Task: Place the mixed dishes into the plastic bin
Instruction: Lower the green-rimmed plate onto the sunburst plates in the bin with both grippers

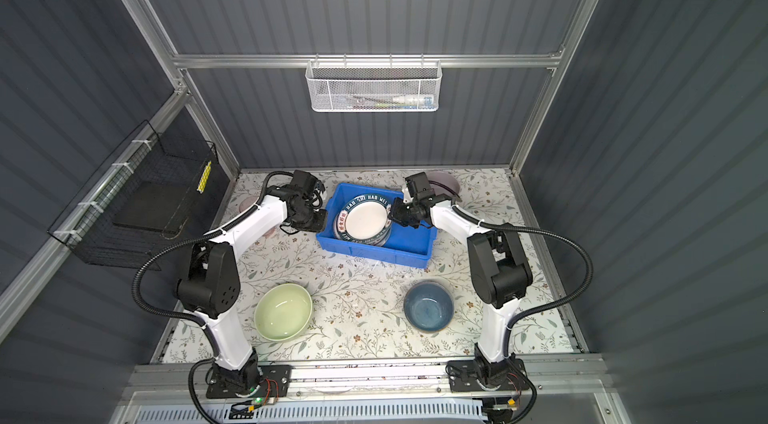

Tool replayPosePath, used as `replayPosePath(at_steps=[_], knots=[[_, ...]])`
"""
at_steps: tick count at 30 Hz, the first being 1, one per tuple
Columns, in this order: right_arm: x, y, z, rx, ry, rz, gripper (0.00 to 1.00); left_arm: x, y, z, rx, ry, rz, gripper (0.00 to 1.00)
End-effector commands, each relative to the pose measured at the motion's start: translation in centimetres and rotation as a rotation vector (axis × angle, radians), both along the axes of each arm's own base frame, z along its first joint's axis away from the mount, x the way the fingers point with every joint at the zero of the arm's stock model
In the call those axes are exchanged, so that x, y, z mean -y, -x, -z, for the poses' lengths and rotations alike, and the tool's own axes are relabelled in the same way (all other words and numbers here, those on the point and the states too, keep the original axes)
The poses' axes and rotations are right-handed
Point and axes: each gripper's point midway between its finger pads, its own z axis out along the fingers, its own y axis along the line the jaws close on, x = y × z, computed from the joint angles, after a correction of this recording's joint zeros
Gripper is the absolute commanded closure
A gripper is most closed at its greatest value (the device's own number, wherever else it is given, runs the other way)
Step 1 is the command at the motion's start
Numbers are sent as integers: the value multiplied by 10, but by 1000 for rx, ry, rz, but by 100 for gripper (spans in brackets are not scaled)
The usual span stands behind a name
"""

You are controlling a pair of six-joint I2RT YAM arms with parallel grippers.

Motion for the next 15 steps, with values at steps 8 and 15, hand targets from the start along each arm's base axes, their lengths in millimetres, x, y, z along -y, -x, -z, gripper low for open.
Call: replayPosePath(at_steps=[8, 15], knots=[[-21, -13, -7, 40, -54, -16, 100, 0, 2, 6, -47, 16, -6, 89], [-23, -10, 0, 10, -40, -28, 96, 3, 2, 6, -52, 33, -6, 90]])
